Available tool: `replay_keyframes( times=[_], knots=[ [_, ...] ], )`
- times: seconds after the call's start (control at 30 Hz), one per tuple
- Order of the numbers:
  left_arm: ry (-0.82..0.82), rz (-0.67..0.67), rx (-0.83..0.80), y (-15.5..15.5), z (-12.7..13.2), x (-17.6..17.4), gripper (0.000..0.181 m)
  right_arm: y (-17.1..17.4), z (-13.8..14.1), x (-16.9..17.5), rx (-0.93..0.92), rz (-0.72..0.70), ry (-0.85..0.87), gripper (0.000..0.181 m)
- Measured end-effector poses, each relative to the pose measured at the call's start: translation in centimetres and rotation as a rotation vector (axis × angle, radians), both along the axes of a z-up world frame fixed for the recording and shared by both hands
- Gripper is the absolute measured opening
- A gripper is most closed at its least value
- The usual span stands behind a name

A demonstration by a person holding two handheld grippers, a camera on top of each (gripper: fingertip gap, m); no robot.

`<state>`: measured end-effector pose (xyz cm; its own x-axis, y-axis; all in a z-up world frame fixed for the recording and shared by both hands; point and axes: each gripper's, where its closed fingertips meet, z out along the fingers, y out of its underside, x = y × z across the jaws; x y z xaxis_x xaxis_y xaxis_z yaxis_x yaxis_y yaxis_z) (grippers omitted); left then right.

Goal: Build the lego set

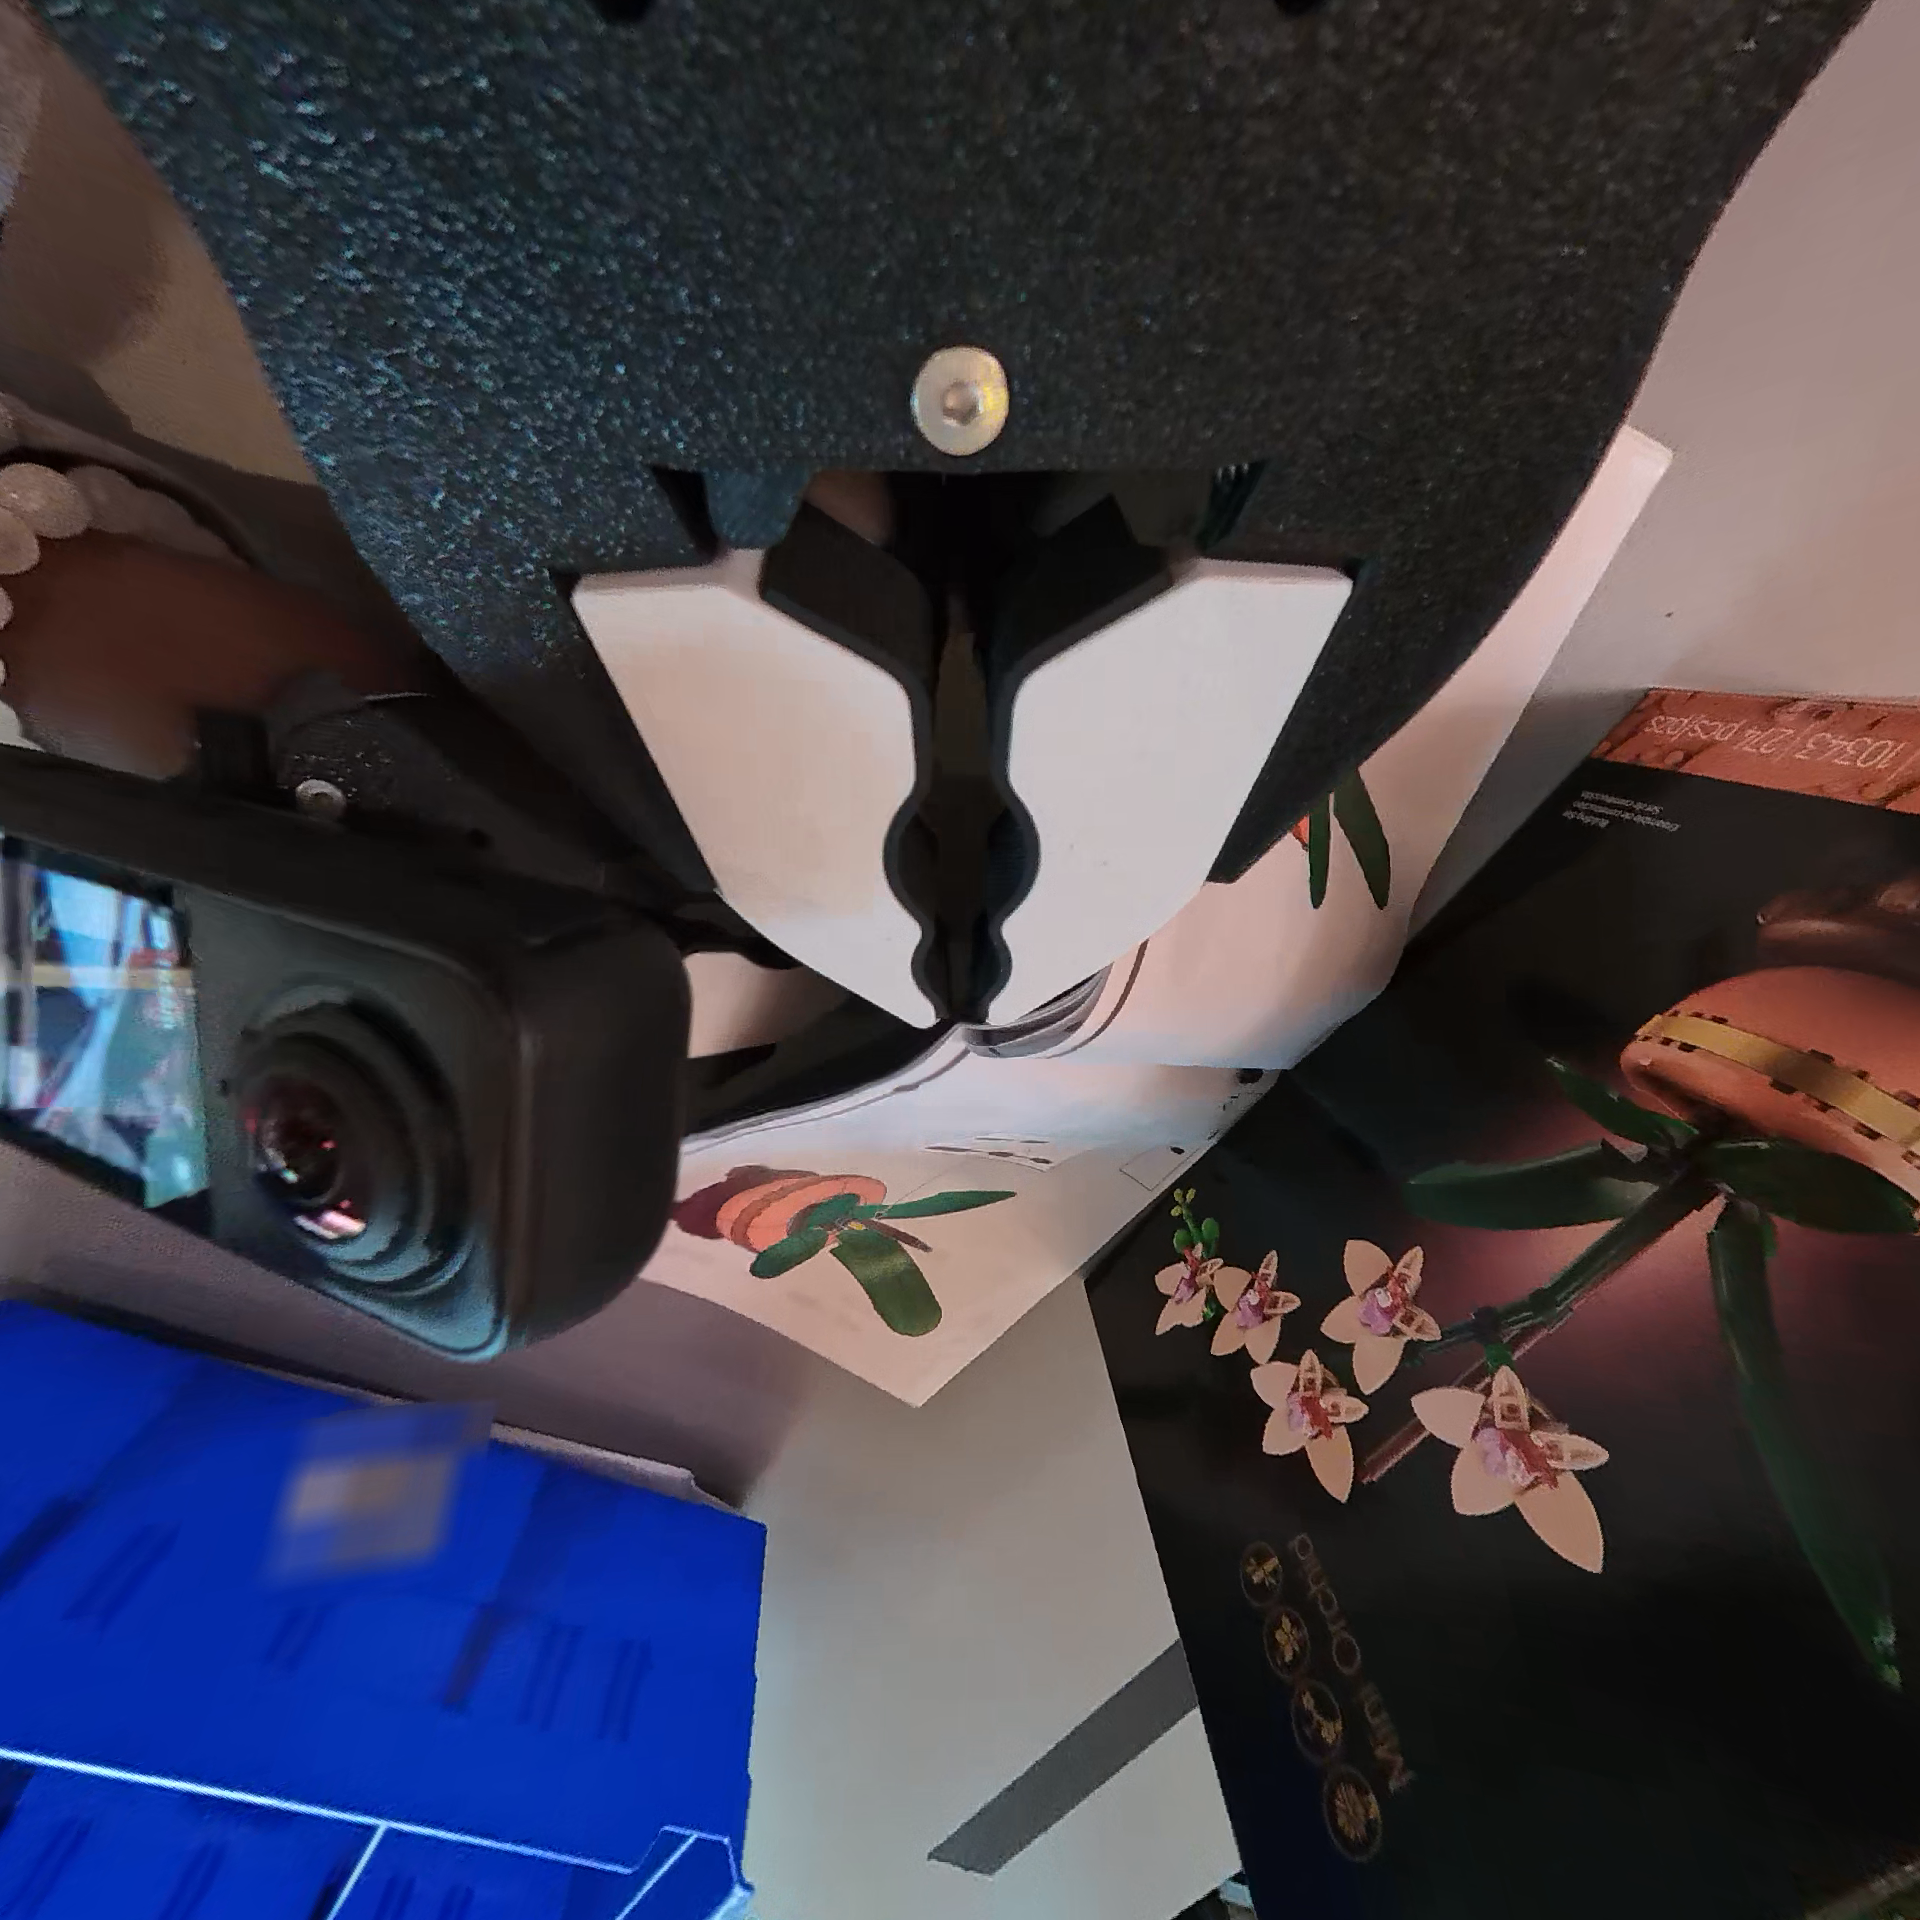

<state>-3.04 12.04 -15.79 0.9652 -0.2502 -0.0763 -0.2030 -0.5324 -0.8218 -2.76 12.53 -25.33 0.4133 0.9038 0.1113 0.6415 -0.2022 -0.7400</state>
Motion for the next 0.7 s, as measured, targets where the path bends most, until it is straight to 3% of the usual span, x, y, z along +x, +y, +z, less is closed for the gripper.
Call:
replay_keyframes(
  times=[0.03, 0.33, 0.53, 0.7],
  knots=[
    [-0.002, -0.003, 0.003, 0.0, 0.0, 0.0, 0.003, 0.1, 0.0, 0.1, 0.002, -0.002, -0.006, 0.029],
    [-0.007, -0.014, 0.009, -0.2, -0.1, -0.1, 0.004, -0.2, -0.2, 0.4, -0.031, 0.018, -0.043, 0.013],
    [-0.003, -0.017, 0.008, -0.2, -0.1, -0.1, 0.004, -0.3, -0.3, 0.4, -0.058, 0.035, -0.060, 0.013],
    [0.008, -0.022, 0.001, -0.4, -0.2, -0.1, 0.004, -2.7, -0.3, 1.7, -0.121, 0.129, -0.050, 0.012]
  ],
)
